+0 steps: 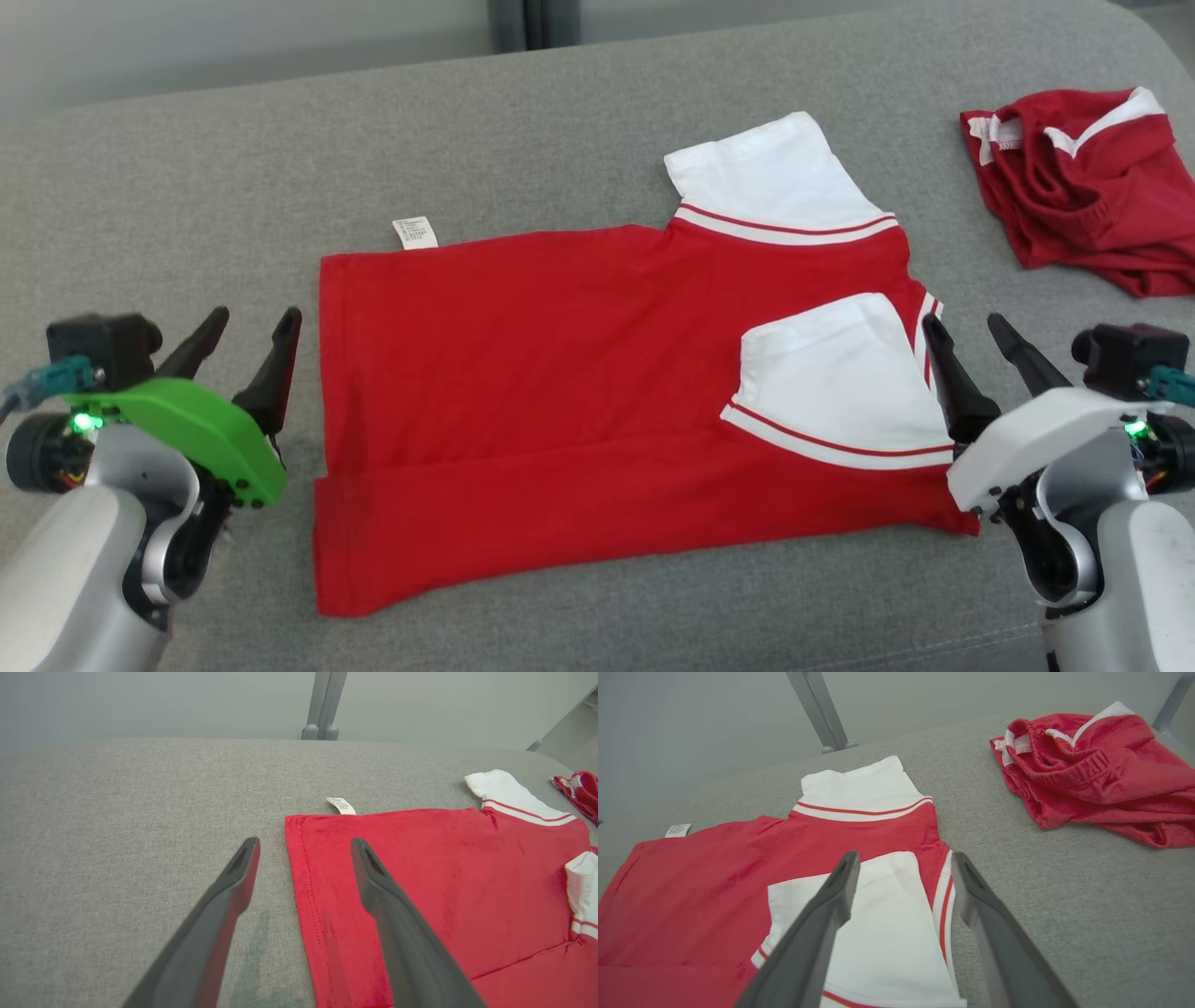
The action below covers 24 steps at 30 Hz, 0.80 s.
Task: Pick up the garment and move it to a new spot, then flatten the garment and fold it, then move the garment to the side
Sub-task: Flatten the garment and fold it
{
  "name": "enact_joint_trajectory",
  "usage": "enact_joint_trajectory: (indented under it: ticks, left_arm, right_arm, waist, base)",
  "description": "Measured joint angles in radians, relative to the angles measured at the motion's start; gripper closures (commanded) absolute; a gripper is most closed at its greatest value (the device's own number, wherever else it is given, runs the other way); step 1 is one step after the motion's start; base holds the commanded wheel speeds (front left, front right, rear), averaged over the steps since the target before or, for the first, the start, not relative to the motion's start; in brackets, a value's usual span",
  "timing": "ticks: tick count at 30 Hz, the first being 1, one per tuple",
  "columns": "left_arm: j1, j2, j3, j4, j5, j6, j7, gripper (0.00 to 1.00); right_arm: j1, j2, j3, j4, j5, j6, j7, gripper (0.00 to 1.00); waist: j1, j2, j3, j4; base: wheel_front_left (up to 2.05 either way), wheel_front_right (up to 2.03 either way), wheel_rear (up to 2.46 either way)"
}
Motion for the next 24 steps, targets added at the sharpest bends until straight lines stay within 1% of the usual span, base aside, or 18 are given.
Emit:
enact_joint_trajectory:
  ticks: [4, 8, 17, 24]
  left_arm:
    - [-0.121, -0.013, -0.032, 0.084, 0.033, -0.01, 0.06, 0.0]
    - [-0.208, -0.033, -0.052, 0.172, 0.054, -0.017, 0.09, 0.0]
    - [-0.314, -0.064, -0.084, 0.311, 0.067, -0.041, 0.126, 0.0]
    - [-0.365, -0.073, -0.105, 0.361, 0.084, -0.069, 0.131, 0.0]
  right_arm:
    - [-0.058, 0.0, 0.043, -0.001, -0.007, 0.0, 0.003, 0.0]
    - [-0.096, 0.0, 0.074, 0.006, -0.006, 0.0, -0.001, 0.0]
    - [-0.132, -0.014, 0.095, 0.029, 0.006, 0.0, -0.023, 0.0]
    - [-0.157, -0.026, 0.103, 0.034, 0.011, 0.0, -0.025, 0.0]
  waist:
    - [0.0001, 0.0, 0.048, -0.015]
    - [0.0, 0.0, 0.1, -0.03]
    - [0.0001, 0.0, 0.19, -0.062]
    - [0.0, 0.0, 0.215, -0.073]
  base:
    - [0.0, 0.0, 0.0]
    - [0.0, 0.0, 0.0]
    - [0.0, 0.0, 0.0]
    - [0.0, 0.0, 0.0]
